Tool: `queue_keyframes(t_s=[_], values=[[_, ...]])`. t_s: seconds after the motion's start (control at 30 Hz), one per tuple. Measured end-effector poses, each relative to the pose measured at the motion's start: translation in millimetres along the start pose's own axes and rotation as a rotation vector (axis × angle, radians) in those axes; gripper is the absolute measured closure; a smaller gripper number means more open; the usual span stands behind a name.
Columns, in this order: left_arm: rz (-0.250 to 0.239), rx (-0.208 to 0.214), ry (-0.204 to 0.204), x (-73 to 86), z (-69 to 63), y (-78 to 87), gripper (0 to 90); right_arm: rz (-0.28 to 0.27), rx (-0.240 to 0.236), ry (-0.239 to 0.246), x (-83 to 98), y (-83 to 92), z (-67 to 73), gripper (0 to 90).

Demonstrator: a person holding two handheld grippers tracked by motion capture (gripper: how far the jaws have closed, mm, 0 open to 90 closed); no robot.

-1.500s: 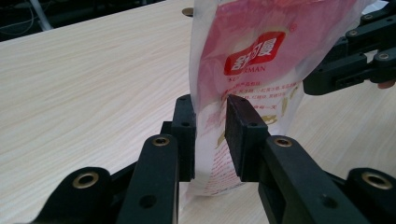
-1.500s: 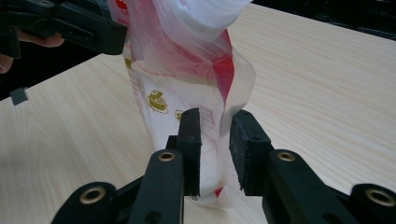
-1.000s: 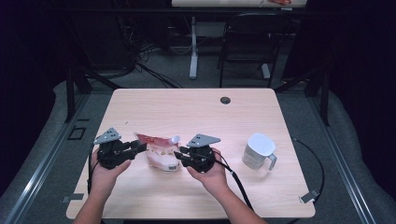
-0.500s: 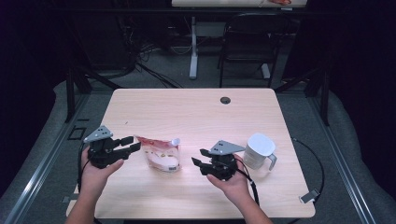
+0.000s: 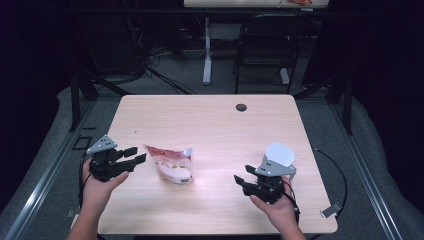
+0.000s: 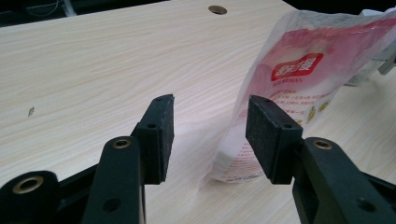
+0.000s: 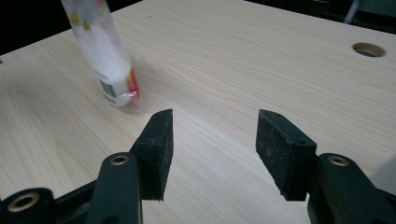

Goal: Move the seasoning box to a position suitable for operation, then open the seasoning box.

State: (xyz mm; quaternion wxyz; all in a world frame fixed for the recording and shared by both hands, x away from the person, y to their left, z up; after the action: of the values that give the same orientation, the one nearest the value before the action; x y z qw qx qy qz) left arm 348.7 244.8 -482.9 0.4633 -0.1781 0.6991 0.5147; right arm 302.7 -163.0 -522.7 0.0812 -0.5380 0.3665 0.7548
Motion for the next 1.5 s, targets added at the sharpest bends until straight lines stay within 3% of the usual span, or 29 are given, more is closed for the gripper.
queue_keyframes(t_s=[0.2, 0.47, 0.7, 0.93, 1.13, 1.27, 1.5], values=[[-0.008, -0.013, 0.017, 0.5, 3.9, 1.7, 51.2, 0.010, 0.055, -0.006, 18.7, 24.9, -10.0, 49.9], [-0.006, -0.024, 0.037, 1.5, 9.5, 1.2, 50.7, -0.016, 0.103, -0.092, 42.3, 57.2, -21.2, 51.8], [0.005, -0.029, 0.045, 3.5, 15.0, -3.1, 50.2, -0.021, 0.174, -0.111, 59.2, 79.5, -24.9, 51.7], [0.019, -0.031, 0.064, 9.2, 18.0, -4.2, 50.2, -0.015, 0.277, -0.206, 82.5, 102.3, -39.0, 52.0], [0.011, -0.040, 0.066, 8.2, 18.7, -2.7, 49.9, -0.028, 0.392, -0.255, 86.6, 108.8, -55.0, 50.6], [0.020, -0.036, 0.069, 9.5, 18.6, -2.6, 49.8, -0.031, 0.406, -0.276, 85.5, 103.4, -65.5, 49.8], [0.001, -0.054, 0.068, 7.4, 18.5, 3.1, 49.0, 0.007, 0.428, -0.258, 77.4, 77.5, -84.0, 47.8]])
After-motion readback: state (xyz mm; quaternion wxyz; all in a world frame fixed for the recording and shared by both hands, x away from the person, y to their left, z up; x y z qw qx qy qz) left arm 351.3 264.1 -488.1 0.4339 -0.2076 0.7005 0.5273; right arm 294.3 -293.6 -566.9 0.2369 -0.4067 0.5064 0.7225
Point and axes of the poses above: each handheld gripper's, and its own axes: y roughly backward along the jaws, x roughly out of its underside, z roughly to its left, the point moved 4 cm from there along -y, roughly forward along the jaws, and after that the axes turned 12 degrees about -x, right-handed, at the moved point
